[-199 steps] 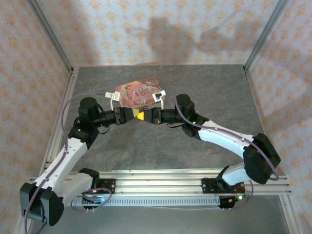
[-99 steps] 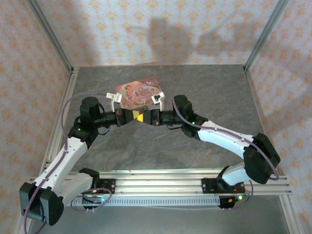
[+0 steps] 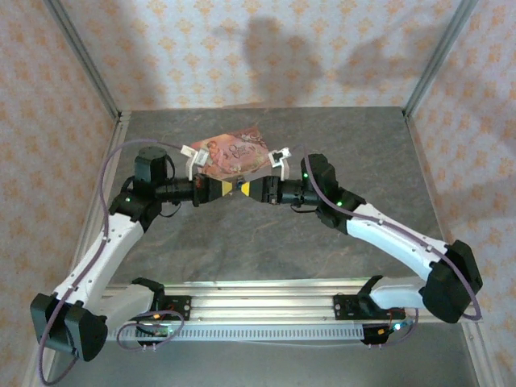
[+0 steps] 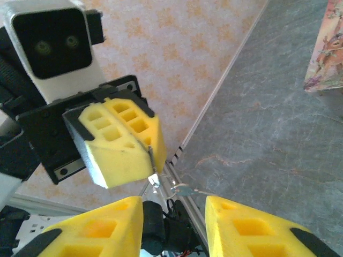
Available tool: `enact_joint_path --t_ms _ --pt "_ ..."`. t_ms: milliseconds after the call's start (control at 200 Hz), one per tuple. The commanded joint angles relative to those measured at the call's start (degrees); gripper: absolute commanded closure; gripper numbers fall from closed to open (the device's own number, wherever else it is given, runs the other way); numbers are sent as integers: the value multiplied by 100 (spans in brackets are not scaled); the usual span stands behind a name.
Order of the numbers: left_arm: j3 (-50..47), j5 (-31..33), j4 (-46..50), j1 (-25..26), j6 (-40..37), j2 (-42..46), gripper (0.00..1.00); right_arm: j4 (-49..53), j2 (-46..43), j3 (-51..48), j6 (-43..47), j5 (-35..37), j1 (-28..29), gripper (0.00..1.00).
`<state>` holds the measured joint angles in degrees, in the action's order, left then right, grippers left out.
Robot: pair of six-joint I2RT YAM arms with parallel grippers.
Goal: Unlock the padlock with the key
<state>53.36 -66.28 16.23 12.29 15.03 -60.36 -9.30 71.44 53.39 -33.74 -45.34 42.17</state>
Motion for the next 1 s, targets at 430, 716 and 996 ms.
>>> enact_joint_path --t_ms 430,716,996 --pt "1450 -1348 2367 38 -1843 -704 100 -272 272 548 399 -798 321 64" --pt "1429 -1352 2346 41 -1784 -670 100 -475 436 622 310 -848 340 80" --pt "1108 -904 1313 37 -639 -571 100 -1531 459 253 -250 -626 353 100"
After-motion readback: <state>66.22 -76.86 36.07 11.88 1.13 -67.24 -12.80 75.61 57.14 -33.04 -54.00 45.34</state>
